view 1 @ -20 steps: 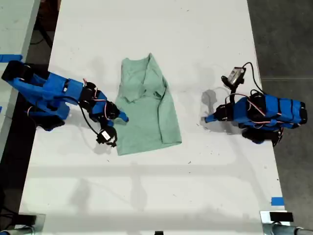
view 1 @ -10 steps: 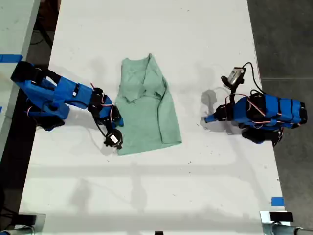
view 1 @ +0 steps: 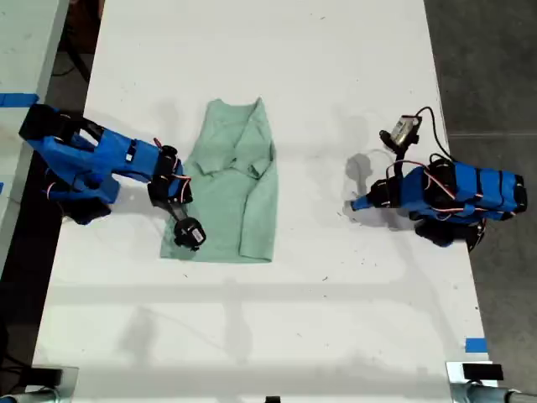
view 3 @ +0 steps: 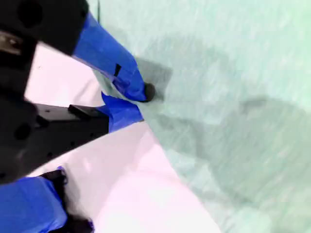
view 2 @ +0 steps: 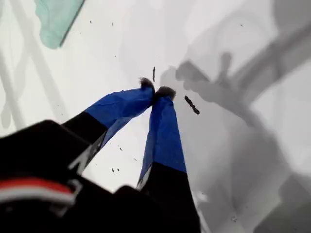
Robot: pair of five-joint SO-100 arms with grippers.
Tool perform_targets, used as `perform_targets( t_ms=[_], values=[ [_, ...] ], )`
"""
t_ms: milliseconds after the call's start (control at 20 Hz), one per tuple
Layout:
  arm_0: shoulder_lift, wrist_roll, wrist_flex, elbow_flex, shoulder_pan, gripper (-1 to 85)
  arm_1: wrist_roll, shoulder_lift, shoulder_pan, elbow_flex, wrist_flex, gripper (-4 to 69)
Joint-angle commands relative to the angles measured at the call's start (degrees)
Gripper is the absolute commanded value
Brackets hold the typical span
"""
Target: Fold t shirt
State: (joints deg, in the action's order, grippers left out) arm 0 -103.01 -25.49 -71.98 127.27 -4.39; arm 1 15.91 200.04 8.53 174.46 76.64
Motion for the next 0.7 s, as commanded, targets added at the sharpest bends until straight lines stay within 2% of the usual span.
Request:
perform_targets(
  t_ms=[0,250,600,650],
  values=[
    [-9.58,2.29,-5.45,-0.70,-6.42,-0.3,0.09,0.62,-0.35,3.43,0.26,2.5],
    [-11.34,7.03,-8.44,-13.89,-8.44,-0.3,0.18,0.62,-0.26,3.43,0.26,2.5],
    [10.90,13.36,-5.36,-40.78,-2.90,-0.3,0.35,0.62,-0.35,3.43,0.26,2.5],
    [14.41,15.38,-4.22,-43.77,-2.46,2.2,0.35,0.62,-0.35,3.43,0.26,2.5]
  ],
)
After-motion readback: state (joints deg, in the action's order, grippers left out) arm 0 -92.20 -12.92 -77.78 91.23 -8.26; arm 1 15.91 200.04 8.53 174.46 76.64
